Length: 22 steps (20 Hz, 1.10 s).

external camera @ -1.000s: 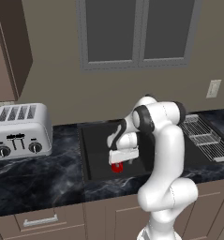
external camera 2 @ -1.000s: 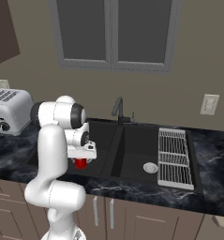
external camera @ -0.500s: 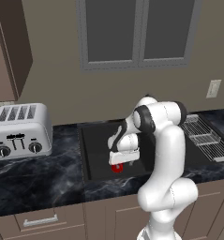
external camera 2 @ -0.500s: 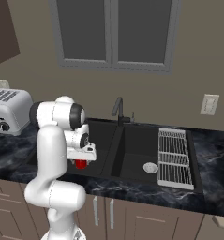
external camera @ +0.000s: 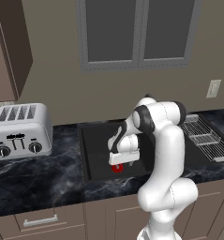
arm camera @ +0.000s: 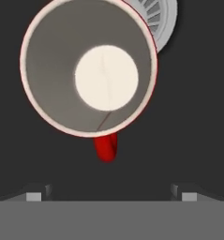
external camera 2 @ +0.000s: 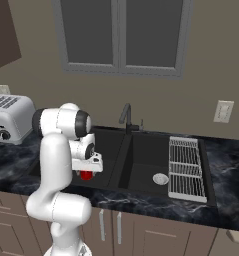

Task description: Move any existing items from the left basin to the right basin for drying. Then move the measuring cup from the counter to the left basin of the sink for washing.

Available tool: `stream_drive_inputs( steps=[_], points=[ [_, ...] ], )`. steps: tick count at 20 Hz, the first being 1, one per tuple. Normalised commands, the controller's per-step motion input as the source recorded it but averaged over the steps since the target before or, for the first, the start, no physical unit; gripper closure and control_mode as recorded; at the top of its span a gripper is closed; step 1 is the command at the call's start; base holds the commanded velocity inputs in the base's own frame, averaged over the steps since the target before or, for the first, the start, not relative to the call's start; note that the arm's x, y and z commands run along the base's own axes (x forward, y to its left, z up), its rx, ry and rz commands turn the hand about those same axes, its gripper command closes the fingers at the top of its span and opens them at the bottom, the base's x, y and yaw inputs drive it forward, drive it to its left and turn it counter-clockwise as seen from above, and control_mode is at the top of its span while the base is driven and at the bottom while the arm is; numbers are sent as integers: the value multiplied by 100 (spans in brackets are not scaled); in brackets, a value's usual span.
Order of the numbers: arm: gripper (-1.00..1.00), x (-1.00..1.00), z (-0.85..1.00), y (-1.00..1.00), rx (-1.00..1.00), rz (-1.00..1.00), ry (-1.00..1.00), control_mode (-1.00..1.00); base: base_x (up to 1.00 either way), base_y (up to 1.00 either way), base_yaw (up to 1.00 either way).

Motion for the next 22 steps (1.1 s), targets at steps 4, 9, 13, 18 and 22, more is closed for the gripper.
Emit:
stream_drive_inputs(
  steps=[4, 9, 13, 18, 22],
  points=[
    [-100, 0, -8, 2, 0, -2, -6, -100, 0, 0, 0],
    [-100, 0, -8, 4, 0, -3, -7, -100, 0, 0, 0],
    [-100, 0, -6, 5, 0, -3, -4, -100, 0, 0, 0],
    [-100, 0, -5, 3, 0, -4, -1, -100, 0, 0, 0],
    [-100, 2, -6, 0, 0, -3, 0, -100, 0, 0, 0]
  ],
)
